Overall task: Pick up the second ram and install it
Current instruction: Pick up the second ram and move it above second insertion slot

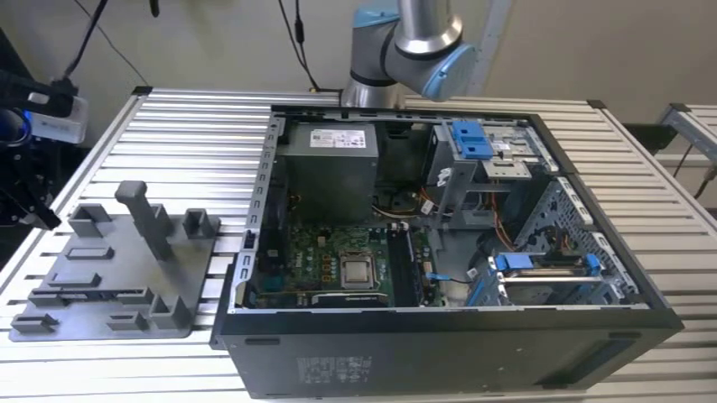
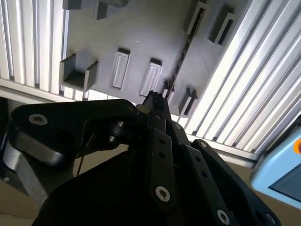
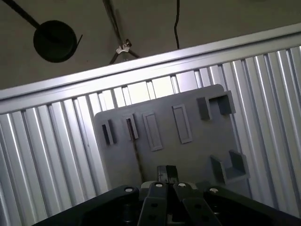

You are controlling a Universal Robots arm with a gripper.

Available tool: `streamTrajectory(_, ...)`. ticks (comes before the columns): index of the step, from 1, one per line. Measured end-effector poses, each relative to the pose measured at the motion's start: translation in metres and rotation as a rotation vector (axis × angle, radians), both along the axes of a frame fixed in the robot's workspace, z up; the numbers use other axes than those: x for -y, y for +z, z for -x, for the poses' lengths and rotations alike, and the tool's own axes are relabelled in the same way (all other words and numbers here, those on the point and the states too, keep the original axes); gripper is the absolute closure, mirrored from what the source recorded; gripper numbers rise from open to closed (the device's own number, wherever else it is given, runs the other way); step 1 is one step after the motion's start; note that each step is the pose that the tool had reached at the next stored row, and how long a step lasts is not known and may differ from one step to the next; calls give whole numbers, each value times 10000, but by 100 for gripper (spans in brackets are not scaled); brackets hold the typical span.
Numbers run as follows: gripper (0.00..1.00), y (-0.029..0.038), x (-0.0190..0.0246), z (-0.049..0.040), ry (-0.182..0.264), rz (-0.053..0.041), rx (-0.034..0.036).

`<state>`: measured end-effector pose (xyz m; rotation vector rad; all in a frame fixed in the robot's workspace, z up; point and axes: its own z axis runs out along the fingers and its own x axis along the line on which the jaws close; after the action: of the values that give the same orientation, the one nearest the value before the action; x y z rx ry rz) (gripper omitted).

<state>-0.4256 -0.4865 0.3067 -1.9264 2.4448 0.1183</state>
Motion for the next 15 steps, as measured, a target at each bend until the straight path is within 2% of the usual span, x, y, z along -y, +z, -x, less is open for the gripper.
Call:
streamTrajectory(2, 89, -6, 2, 1, 97, 2, 195)
streamTrajectory(3, 89, -13, 3, 1, 104, 1, 254)
streamTrajectory(12, 89, -15, 2, 2, 177, -73, 354)
streamTrajectory(13, 88, -15, 2, 2, 186, -82, 364)
streamTrajectory(15, 76, -14, 2, 2, 202, -98, 385)
